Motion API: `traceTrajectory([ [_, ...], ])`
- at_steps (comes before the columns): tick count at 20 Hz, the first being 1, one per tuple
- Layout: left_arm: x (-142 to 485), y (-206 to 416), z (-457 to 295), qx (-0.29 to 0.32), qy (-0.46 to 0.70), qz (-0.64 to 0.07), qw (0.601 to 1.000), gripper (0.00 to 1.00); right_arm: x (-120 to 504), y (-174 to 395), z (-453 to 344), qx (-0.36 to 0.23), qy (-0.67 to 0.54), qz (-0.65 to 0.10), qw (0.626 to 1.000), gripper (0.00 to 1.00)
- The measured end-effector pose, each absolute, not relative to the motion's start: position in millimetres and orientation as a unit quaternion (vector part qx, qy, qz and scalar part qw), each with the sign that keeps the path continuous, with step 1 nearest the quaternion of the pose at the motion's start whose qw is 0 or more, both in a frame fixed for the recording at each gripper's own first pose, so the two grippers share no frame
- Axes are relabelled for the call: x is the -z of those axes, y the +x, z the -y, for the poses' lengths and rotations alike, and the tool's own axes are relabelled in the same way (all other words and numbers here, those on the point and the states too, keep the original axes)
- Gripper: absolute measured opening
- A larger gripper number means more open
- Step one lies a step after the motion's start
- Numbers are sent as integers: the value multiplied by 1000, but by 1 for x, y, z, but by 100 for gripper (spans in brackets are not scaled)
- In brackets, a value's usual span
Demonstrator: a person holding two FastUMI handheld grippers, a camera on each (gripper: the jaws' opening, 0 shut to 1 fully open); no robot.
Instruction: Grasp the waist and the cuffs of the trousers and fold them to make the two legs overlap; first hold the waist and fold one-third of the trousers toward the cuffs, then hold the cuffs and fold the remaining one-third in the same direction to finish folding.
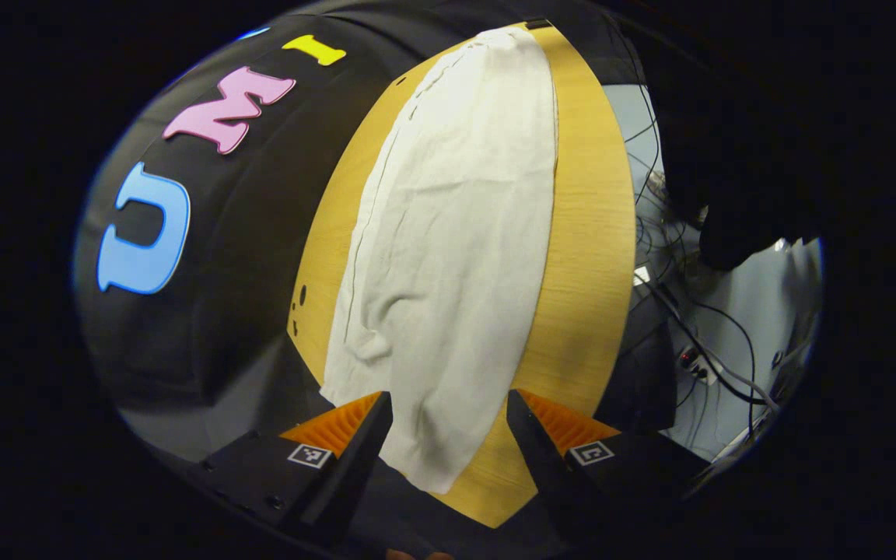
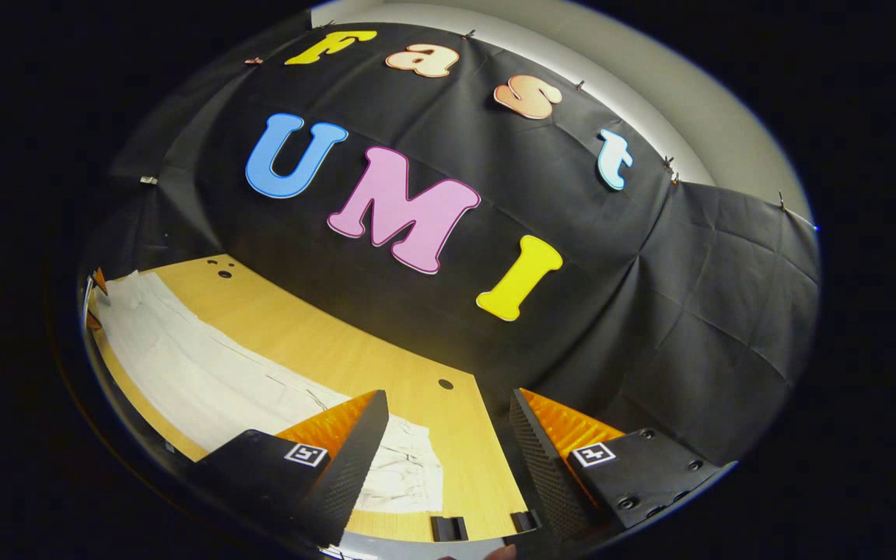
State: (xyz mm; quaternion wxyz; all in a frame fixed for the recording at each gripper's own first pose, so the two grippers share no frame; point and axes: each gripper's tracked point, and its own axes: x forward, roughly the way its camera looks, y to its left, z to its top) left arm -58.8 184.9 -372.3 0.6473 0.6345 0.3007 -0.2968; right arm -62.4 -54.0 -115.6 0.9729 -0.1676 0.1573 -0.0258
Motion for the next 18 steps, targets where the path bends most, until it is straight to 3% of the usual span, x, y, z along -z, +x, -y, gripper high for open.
traceTrajectory([
  [4, 386, -31, -187, 296, 647, -307, 632, 86, 154, -72, 65, 0, -246, -191, 950, 97],
  [6, 399, -30, -194, 296, 640, -344, 620, 69, 182, -76, 68, -30, -284, -212, 935, 98],
  [9, 402, -26, -196, 294, 660, -356, 592, 9, 232, -88, 73, -92, -345, -245, 901, 98],
  [14, 402, -25, -197, 292, 640, -382, 600, 2, 325, -107, 67, -202, -437, -284, 829, 96],
  [18, 402, -26, -196, 287, 643, -388, 595, 6, 383, -116, 71, -266, -484, -302, 777, 96],
])
